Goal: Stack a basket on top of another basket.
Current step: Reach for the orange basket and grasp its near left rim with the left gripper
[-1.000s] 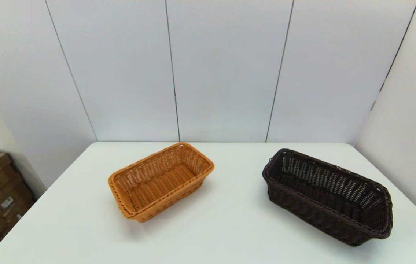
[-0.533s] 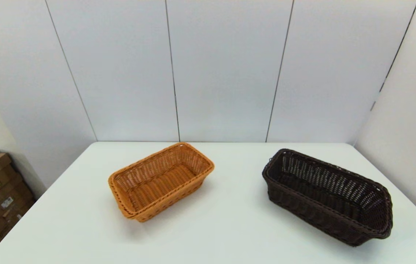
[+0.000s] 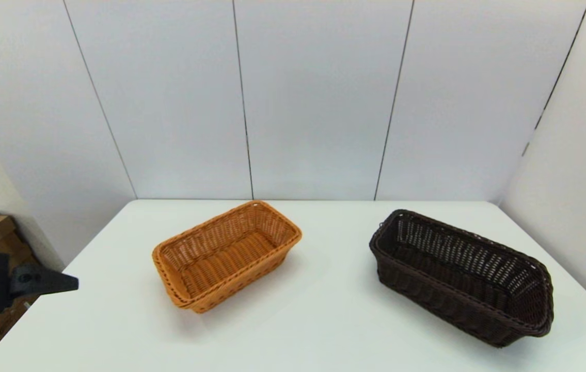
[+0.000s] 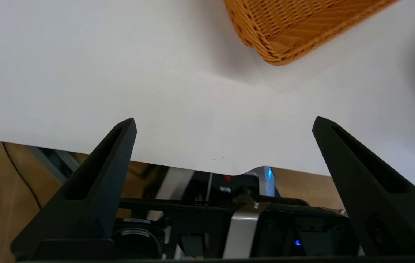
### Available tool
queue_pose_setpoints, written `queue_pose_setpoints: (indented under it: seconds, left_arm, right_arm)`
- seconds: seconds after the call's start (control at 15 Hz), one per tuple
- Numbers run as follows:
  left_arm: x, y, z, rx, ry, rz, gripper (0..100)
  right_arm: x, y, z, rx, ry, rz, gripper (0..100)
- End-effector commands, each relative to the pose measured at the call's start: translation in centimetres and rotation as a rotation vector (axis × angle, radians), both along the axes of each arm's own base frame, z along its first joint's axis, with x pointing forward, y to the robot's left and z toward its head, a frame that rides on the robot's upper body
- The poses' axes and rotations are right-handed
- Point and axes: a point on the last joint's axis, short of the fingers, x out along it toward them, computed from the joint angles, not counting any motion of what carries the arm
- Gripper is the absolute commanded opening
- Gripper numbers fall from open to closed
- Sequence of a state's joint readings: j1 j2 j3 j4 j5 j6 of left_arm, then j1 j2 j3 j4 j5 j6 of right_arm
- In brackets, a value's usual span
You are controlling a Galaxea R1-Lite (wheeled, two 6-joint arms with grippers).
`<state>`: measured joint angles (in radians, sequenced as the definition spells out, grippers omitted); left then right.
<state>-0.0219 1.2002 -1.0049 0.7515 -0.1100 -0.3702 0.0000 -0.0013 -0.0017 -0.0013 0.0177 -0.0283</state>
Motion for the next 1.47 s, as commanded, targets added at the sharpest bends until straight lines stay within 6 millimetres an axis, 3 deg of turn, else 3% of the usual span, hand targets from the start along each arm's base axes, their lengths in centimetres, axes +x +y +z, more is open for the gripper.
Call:
queue_pose_setpoints:
  seconds: [0.07, 0.67, 1.47]
  left_arm:
    - [9.6, -0.3, -4.0, -0.046, 0.281, 0.085, 100]
    - [17.7, -3.6, -9.8, -0.09, 0.412, 0.147, 100]
    - [21.1, -4.4, -15.2, -0.102, 0.433, 0.175, 100]
  right_arm:
    - [0.0, 0.0, 0.0, -0.001, 0.0, 0.001, 100]
    - [0.0, 0.0, 0.0, -0.001, 0.0, 0.001, 100]
    - [0.0, 0.0, 0.0, -0.001, 0.0, 0.001, 100]
